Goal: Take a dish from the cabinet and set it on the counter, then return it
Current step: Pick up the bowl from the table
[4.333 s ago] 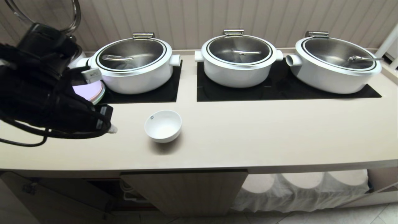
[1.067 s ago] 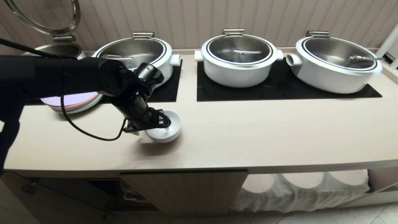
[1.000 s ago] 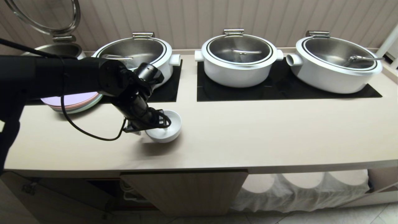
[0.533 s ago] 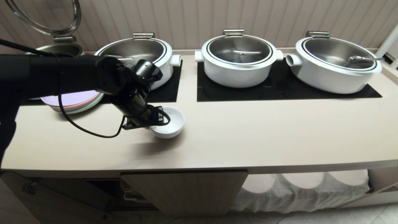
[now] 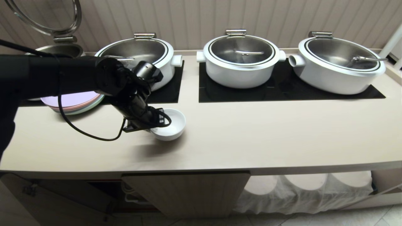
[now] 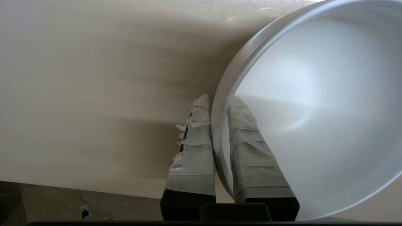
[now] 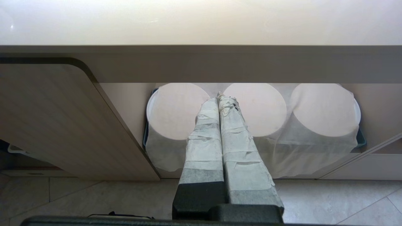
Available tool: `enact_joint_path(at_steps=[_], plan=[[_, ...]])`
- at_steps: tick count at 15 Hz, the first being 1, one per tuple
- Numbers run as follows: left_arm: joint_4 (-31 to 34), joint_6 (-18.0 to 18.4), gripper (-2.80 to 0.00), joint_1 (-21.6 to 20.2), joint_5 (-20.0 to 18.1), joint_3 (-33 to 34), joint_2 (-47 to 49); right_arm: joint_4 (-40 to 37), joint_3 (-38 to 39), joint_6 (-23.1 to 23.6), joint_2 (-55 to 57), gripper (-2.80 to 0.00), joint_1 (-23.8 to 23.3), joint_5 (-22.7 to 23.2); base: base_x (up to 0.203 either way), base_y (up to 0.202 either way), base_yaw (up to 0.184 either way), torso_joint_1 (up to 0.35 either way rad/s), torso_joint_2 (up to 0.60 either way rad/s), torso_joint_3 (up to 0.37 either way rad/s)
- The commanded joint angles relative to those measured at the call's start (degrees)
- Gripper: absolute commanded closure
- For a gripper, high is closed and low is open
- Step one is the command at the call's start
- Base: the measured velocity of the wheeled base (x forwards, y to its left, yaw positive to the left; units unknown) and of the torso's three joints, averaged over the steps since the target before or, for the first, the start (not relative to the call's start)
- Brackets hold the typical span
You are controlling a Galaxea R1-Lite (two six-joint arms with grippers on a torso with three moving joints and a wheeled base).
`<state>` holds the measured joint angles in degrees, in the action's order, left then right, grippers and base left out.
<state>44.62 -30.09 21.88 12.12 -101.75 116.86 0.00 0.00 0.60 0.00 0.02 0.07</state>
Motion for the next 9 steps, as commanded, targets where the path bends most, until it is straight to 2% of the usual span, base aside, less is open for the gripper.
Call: enact_joint_path(at_steps=[1, 4, 9], plan=[[0.3, -0.8, 0.0, 0.0, 0.1, 0.1, -0.5, 0.0, 0.0, 0.1, 0.0, 0.0, 0.0, 0.0, 0.0, 0.0, 0.0, 0.0, 0.0, 0.0], [0.4, -3.9, 0.0, 0.0, 0.0, 0.7, -1.6, 0.0, 0.0, 0.1, 0.0, 0.0, 0.0, 0.0, 0.0, 0.0, 0.0, 0.0, 0.0, 0.0], [1.3, -7.1, 0.0, -0.4, -0.2, 4.2, -5.6, 0.0, 0.0, 0.0, 0.0, 0.0, 0.0, 0.0, 0.0, 0.0, 0.0, 0.0, 0.0, 0.0]])
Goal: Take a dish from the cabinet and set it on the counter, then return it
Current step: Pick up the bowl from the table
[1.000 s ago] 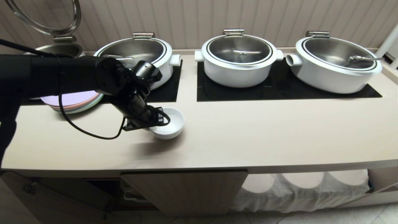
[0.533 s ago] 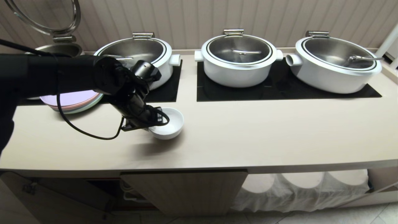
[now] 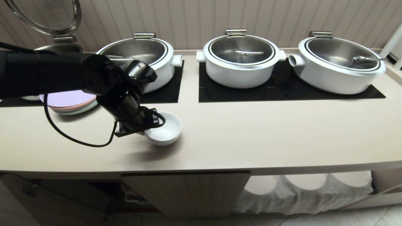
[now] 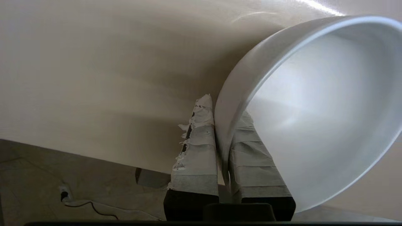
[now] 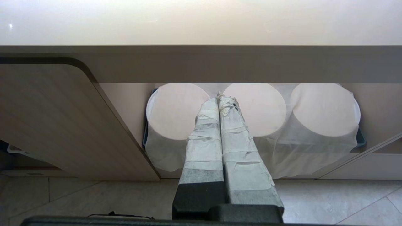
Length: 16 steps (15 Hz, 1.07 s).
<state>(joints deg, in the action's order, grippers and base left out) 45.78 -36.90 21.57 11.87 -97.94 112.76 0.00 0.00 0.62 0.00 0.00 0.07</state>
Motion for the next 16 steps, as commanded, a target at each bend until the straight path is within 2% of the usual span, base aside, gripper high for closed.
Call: enact_joint_path(at_steps=[1, 8, 16], plan=[[0.1, -0.4, 0.0, -0.3, 0.0, 1.2, -2.5, 0.0, 0.0, 0.0, 0.0, 0.0, 0.0, 0.0, 0.0, 0.0, 0.0, 0.0, 0.0, 0.0], [0.0, -0.5, 0.0, -1.0, -2.4, 10.5, -12.7, 0.0, 0.0, 0.0, 0.0, 0.0, 0.0, 0.0, 0.0, 0.0, 0.0, 0.0, 0.0, 0.0], [-0.3, -0.5, 0.0, -1.0, -3.9, 31.0, -30.6, 0.0, 0.0, 0.0, 0.0, 0.0, 0.0, 0.0, 0.0, 0.0, 0.0, 0.0, 0.0, 0.0]])
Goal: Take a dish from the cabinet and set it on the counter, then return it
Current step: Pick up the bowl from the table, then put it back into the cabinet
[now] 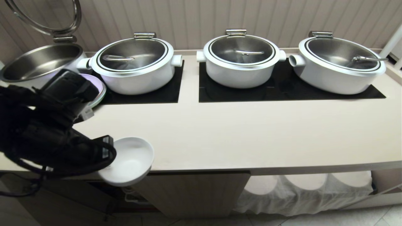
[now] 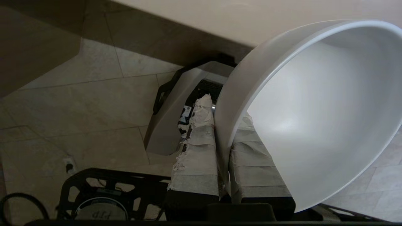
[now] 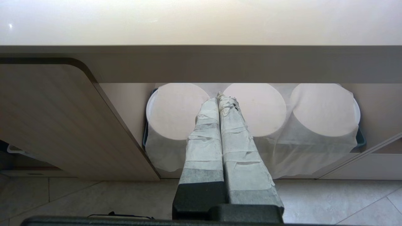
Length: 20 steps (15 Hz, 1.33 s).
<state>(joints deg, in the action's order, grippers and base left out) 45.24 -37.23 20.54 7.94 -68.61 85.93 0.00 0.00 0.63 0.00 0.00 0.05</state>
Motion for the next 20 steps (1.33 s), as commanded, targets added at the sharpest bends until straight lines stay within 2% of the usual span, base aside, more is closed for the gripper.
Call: enact_joint_path(at_steps=[1, 13, 20], plan=[[0.2, -0.2, 0.0, 0.0, 0.0, 3.5, -5.8, 0.0, 0.0, 0.0, 0.0, 0.0, 0.0, 0.0, 0.0, 0.0, 0.0, 0.0, 0.0, 0.0], [0.5, -0.3, 0.0, 0.0, -2.3, 22.0, -25.9, 0.0, 0.0, 0.0, 0.0, 0.0, 0.0, 0.0, 0.0, 0.0, 0.0, 0.0, 0.0, 0.0], [1.6, -0.3, 0.0, 0.1, -2.4, 26.6, -33.3, 0.0, 0.0, 0.0, 0.0, 0.0, 0.0, 0.0, 0.0, 0.0, 0.0, 0.0, 0.0, 0.0]])
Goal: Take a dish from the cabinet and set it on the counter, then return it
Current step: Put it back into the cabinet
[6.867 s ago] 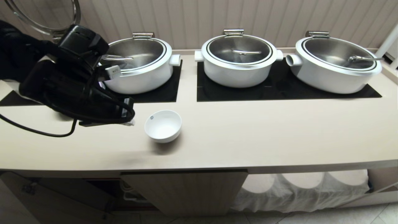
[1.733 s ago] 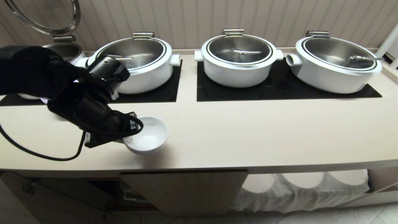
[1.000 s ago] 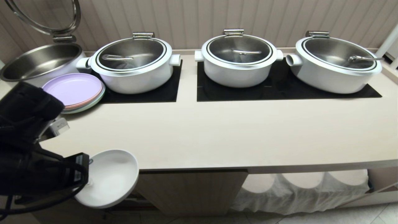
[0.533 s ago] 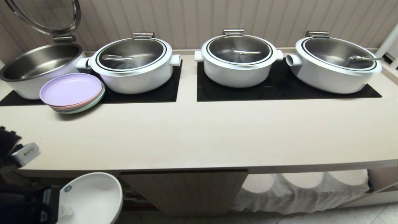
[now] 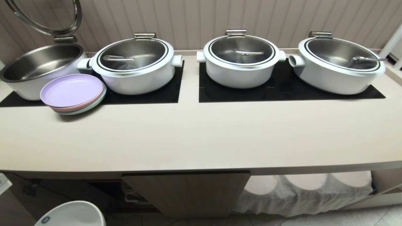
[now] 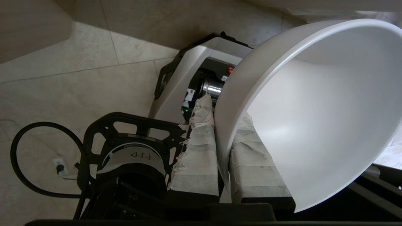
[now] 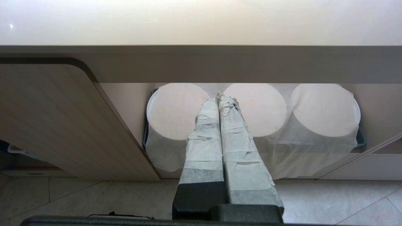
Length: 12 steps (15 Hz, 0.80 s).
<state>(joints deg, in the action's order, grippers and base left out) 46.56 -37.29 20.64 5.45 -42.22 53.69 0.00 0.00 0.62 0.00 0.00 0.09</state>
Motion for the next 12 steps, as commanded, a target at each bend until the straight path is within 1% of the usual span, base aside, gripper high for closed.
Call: enact_joint_path(at_steps=[1, 5, 8, 12], plan=[[0.3, -0.2, 0.0, 0.0, 0.0, 0.5, -1.2, 0.0, 0.0, 0.0, 0.0, 0.0, 0.0, 0.0, 0.0, 0.0, 0.0, 0.0, 0.0, 0.0], [-0.1, -0.2, 0.0, 0.0, 0.3, 1.2, -1.5, 0.0, 0.0, 0.1, 0.0, 0.0, 0.0, 0.0, 0.0, 0.0, 0.0, 0.0, 0.0, 0.0], [0.2, -0.2, 0.0, 0.1, 0.2, 1.4, -3.5, 0.0, 0.0, 0.0, 0.0, 0.0, 0.0, 0.0, 0.0, 0.0, 0.0, 0.0, 0.0, 0.0], [0.2, -0.2, 0.0, 0.0, 0.3, 3.3, -6.1, 0.0, 0.0, 0.0, 0.0, 0.0, 0.0, 0.0, 0.0, 0.0, 0.0, 0.0, 0.0, 0.0]])
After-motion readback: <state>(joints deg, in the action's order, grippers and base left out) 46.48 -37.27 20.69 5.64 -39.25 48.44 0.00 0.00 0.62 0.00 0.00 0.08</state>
